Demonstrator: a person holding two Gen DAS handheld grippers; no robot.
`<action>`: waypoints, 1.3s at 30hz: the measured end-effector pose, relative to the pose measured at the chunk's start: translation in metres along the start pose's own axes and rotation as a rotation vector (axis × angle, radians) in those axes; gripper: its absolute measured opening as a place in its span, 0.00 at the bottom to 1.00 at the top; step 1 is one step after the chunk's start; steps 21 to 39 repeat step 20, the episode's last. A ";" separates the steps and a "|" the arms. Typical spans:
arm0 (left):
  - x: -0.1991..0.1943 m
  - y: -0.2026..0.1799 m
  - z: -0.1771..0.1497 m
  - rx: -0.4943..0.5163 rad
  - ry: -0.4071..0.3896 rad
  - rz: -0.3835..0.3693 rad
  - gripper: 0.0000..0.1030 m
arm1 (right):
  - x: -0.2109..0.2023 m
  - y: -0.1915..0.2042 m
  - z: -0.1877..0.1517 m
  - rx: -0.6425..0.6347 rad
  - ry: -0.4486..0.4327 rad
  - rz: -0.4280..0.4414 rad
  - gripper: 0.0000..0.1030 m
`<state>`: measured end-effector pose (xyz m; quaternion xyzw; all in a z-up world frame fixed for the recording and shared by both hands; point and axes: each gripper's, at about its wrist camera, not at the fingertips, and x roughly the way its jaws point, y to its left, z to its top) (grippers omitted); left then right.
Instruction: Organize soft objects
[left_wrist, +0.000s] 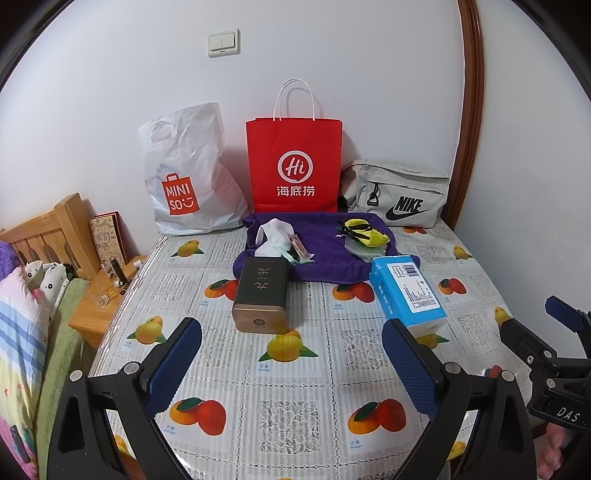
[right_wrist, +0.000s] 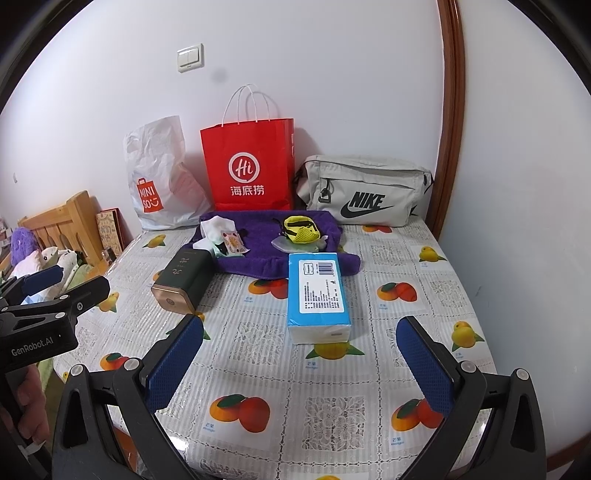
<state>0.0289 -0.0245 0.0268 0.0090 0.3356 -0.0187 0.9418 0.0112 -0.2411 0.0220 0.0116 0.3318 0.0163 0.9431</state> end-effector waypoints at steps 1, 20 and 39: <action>0.000 -0.001 0.001 0.001 -0.001 0.002 0.96 | 0.000 0.000 0.000 -0.001 0.000 0.000 1.00; 0.009 0.000 0.002 0.004 0.008 0.003 0.96 | 0.010 -0.005 0.001 -0.007 0.011 0.003 1.00; 0.009 0.000 0.002 0.004 0.008 0.003 0.96 | 0.010 -0.005 0.001 -0.007 0.011 0.003 1.00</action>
